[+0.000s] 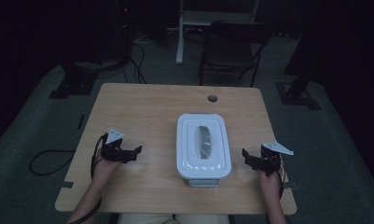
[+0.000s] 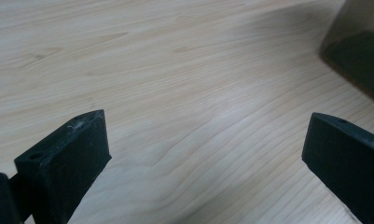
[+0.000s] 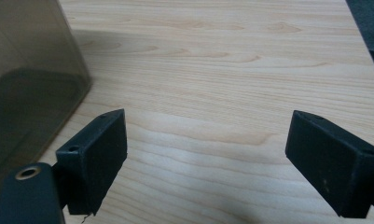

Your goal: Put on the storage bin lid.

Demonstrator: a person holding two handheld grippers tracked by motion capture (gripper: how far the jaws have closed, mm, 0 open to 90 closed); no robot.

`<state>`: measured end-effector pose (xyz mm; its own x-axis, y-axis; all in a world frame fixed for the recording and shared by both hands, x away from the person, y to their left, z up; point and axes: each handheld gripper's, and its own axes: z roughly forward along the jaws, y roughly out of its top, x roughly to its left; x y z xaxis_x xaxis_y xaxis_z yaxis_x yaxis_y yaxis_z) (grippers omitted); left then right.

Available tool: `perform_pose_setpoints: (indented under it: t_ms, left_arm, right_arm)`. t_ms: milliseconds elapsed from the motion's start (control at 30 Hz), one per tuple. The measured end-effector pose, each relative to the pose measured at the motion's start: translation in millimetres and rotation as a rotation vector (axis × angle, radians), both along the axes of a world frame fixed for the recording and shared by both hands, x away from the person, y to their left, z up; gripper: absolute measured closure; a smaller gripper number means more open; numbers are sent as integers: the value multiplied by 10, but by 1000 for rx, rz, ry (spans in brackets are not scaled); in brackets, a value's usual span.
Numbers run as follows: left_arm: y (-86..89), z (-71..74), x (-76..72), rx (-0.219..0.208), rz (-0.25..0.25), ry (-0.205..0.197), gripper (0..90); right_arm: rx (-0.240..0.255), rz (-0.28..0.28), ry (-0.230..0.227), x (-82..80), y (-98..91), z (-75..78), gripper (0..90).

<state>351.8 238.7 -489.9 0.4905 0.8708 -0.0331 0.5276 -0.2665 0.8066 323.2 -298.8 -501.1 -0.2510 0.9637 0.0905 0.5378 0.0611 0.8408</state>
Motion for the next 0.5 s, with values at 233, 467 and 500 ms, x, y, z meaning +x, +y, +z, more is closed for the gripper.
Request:
perform_pose_setpoints:
  t_ms: [233, 467, 500]
  left_arm:
    - [198, -9, -69, -9, 51, 7, 15]
    - [329, -19, -147, 8, 86, 23, 15]
    - [347, -20, -156, 7, 95, 25, 15]
  right_arm:
    - [5, -36, 2, -45, -123, -10, 126]
    - [-10, -84, 21, -98, -238, -41, 126]
    - [-8, -90, 25, -104, -254, -48, 126]
